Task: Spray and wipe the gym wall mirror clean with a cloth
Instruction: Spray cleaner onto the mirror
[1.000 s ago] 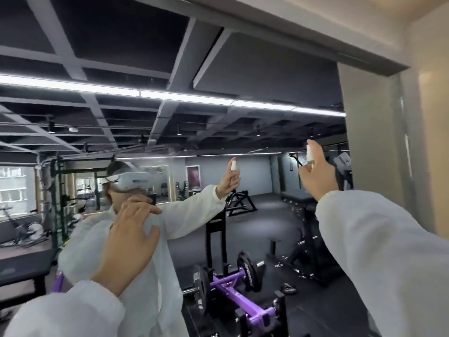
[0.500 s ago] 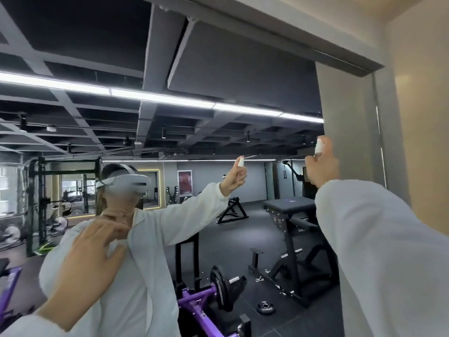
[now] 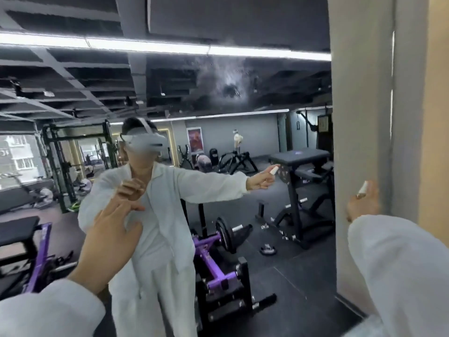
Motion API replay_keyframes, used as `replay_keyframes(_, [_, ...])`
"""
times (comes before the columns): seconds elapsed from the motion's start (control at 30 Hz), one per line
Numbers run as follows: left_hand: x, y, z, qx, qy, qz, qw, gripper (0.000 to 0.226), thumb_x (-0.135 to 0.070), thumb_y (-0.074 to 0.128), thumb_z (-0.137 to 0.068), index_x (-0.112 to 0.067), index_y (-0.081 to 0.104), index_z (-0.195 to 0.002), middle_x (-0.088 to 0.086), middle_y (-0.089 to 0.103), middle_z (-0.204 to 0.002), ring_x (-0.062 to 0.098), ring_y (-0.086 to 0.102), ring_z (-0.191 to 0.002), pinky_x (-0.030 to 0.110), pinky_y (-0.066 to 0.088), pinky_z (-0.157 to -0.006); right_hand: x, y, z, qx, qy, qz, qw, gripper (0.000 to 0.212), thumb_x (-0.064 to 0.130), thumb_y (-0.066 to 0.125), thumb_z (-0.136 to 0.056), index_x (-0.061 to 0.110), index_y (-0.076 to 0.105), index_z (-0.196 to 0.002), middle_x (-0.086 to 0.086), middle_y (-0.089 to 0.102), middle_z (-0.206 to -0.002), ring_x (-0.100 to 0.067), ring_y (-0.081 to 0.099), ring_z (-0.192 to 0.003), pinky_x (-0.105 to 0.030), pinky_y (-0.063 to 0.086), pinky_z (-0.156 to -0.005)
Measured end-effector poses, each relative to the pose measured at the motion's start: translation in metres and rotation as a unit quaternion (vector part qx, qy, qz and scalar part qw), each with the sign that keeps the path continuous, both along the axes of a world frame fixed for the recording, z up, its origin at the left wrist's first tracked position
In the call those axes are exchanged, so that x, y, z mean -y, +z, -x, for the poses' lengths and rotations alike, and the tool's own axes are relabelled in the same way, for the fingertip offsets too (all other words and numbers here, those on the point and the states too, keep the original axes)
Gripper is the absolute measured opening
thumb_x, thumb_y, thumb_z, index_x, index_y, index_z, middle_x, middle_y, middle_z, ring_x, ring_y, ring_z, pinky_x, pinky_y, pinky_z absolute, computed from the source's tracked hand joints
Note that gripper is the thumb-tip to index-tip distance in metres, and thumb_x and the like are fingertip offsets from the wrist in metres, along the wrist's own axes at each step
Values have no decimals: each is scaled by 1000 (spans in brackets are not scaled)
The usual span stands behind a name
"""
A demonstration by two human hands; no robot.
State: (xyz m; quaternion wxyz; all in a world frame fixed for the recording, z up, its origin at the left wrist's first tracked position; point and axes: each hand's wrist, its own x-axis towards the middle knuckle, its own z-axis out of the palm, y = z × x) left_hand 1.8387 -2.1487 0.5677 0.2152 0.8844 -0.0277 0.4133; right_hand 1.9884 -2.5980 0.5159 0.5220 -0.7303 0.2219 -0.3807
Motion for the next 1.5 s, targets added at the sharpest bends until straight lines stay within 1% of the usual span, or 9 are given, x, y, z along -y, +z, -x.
replay_keyframes(0.17, [35,-38,2,-67,-2,-3,998,28,1,61,-82,-19,61,-102,-1,51,-106,29,52,-107,40,38,-92,15,-151,11,-230,63,-37,970,57,6,38,-99,2,13,-150,-18,21,-155,-37,29,-137,-38,20,-112])
replay_keyframes(0.27, [45,-57,2,-96,-7,2,995,31,-2,60,-83,-27,56,-101,-5,47,-107,28,50,-110,41,38,-93,7,-205,17,-239,28,-117,964,38,10,48,-92,14,36,-128,-23,48,-123,-45,49,-110,-47,35,-98])
replay_keyframes(0.37, [50,-69,0,-110,-5,9,994,31,-2,60,-84,-28,56,-101,-5,47,-107,28,50,-110,41,38,-94,4,-233,17,-231,6,-172,958,30,15,48,-86,19,29,-108,-26,49,-117,-43,55,-96,-51,44,-89])
replay_keyframes(0.57, [40,-85,17,-103,18,23,994,34,0,62,-81,-29,58,-98,-4,52,-105,23,51,-102,41,41,-89,-25,-241,47,-215,32,-200,955,58,9,46,-88,37,21,-132,-27,56,-106,-43,61,-79,-48,50,-73])
replay_keyframes(0.7, [2,-102,48,-91,59,57,992,34,4,63,-79,-24,60,-97,-4,53,-104,19,52,-97,34,41,-86,-89,-238,70,-222,132,-188,948,65,5,46,-91,37,22,-142,-14,56,-77,-28,50,-50,-34,46,-54])
replay_keyframes(0.87, [-63,-131,115,-105,153,115,976,31,-1,63,-83,-27,58,-97,-9,51,-104,12,51,-94,26,38,-82,-221,-227,110,-226,303,-106,920,67,3,51,-87,39,31,-140,-10,55,-64,-25,47,-44,-31,42,-47])
replay_keyframes(1.1, [-172,-167,261,-106,309,178,928,25,-1,61,-84,-17,63,-103,-11,51,-102,13,50,-95,24,39,-84,-440,-223,213,-186,566,7,803,62,3,57,-87,28,36,-139,-18,60,-78,-9,42,-26,-21,33,-27])
replay_keyframes(1.33, [-278,-176,428,-113,412,227,875,27,-6,61,-86,-19,61,-109,-11,52,-101,14,53,-93,29,42,-86,-643,-208,379,-144,750,87,640,58,12,58,-86,45,32,-126,-14,60,-79,-28,57,-59,-45,54,-64])
replay_keyframes(1.5, [-357,-179,538,-112,459,231,850,29,-5,63,-83,-26,59,-104,-22,49,-92,12,52,-90,26,41,-82,-761,-187,496,-149,845,78,508,55,1,44,-90,40,29,-126,-4,54,-81,-12,50,-44,-31,48,-53])
